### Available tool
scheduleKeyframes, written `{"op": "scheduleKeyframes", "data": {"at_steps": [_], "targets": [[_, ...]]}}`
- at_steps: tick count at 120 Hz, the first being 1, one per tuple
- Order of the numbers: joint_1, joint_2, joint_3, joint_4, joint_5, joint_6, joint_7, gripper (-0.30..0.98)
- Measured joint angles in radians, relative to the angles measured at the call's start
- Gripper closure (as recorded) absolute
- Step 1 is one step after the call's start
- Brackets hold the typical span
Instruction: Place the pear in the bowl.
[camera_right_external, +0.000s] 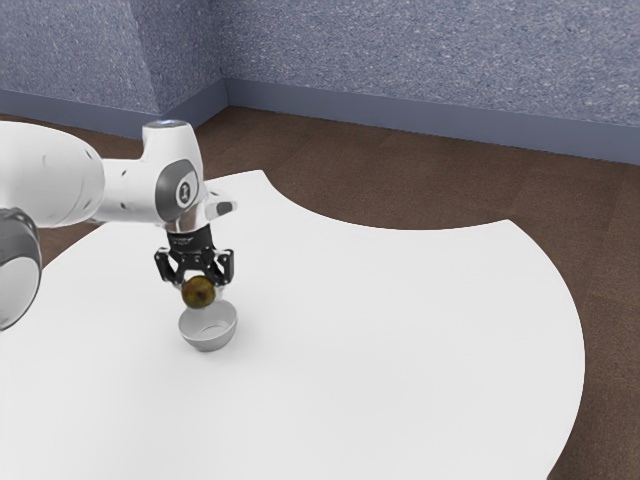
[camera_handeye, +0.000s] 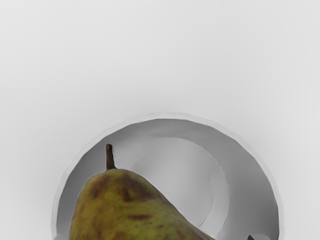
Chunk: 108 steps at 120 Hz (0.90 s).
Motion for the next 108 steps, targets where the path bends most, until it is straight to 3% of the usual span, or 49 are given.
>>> {"op": "scheduleKeyframes", "data": {"at_steps": [36, 66, 80, 108], "targets": [[0.016, 0.02, -0.014, 0.02, 0.014, 0.011, 0.014, 0.08], [-0.077, -0.094, 0.0, 0.106, 0.11, -0.025, 0.038, 0.02], [-0.093, -0.123, -0.002, 0.213, 0.134, -0.079, 0.049, 0.01], [-0.132, -0.147, -0.013, 0.433, 0.246, -0.216, 0.066, 0.01]]}}
